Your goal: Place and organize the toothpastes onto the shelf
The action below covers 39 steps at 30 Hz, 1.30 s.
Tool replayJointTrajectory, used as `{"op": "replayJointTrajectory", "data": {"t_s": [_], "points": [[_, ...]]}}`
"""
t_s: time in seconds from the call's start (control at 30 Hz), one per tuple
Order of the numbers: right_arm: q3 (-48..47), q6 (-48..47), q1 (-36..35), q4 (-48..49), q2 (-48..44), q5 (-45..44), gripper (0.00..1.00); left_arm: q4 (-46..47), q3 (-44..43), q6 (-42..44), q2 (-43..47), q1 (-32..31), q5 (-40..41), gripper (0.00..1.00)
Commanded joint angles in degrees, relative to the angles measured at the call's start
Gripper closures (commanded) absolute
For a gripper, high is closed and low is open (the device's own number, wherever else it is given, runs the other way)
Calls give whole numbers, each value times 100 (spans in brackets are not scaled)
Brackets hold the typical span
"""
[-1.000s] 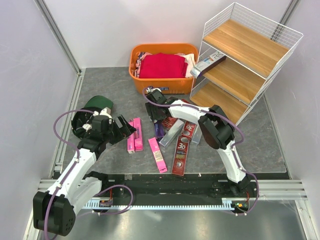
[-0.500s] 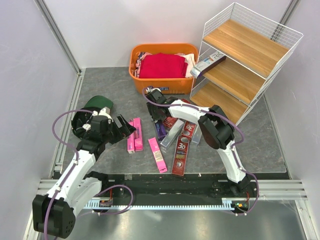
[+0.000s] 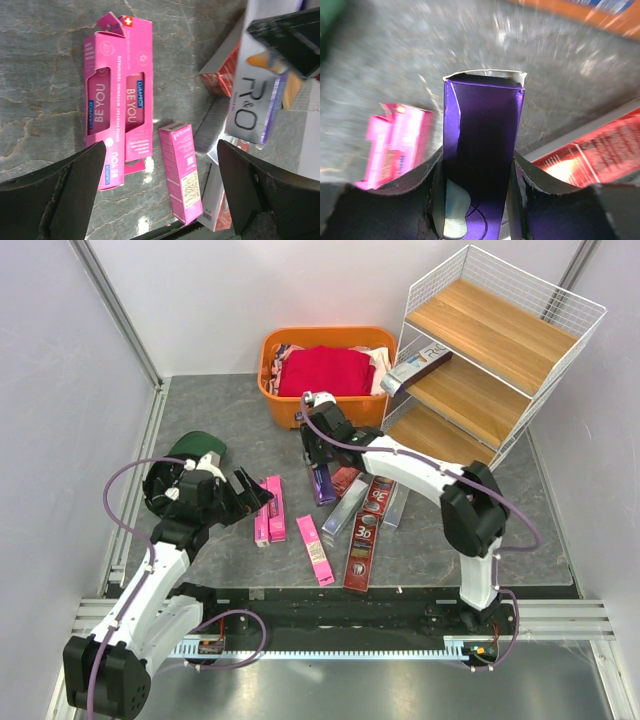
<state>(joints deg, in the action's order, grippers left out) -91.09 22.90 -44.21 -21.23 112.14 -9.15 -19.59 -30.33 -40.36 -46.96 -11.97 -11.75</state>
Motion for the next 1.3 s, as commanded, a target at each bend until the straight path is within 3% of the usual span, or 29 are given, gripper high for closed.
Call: {"op": "replayJointTrajectory", "data": {"t_s": [0.0, 0.23, 0.37, 0.53, 0.93, 1.27], "points": [[337, 198, 52, 690, -920, -149, 87, 359, -290, 11, 73, 19, -328, 0], [1197, 461, 166, 1411, -2107, -386, 88, 1457, -316, -376, -155, 19, -1249, 0], [1664, 584, 211, 1982, -3037, -500, 88, 2633, -237, -876, -392, 10, -1944, 0], [2330, 830, 228, 2693, -4100, -737, 87, 4770, -78, -1887, -875, -138, -2586, 0], [3914, 1182, 228, 4557, -5904, -1115, 87, 6888, -1352, -2441, -2404, -1869, -2490, 0], [3994, 1086, 228, 4672, -6423, -1353, 89, 8040, -1766, -2828, -3205, -2477, -2490, 1]]}}
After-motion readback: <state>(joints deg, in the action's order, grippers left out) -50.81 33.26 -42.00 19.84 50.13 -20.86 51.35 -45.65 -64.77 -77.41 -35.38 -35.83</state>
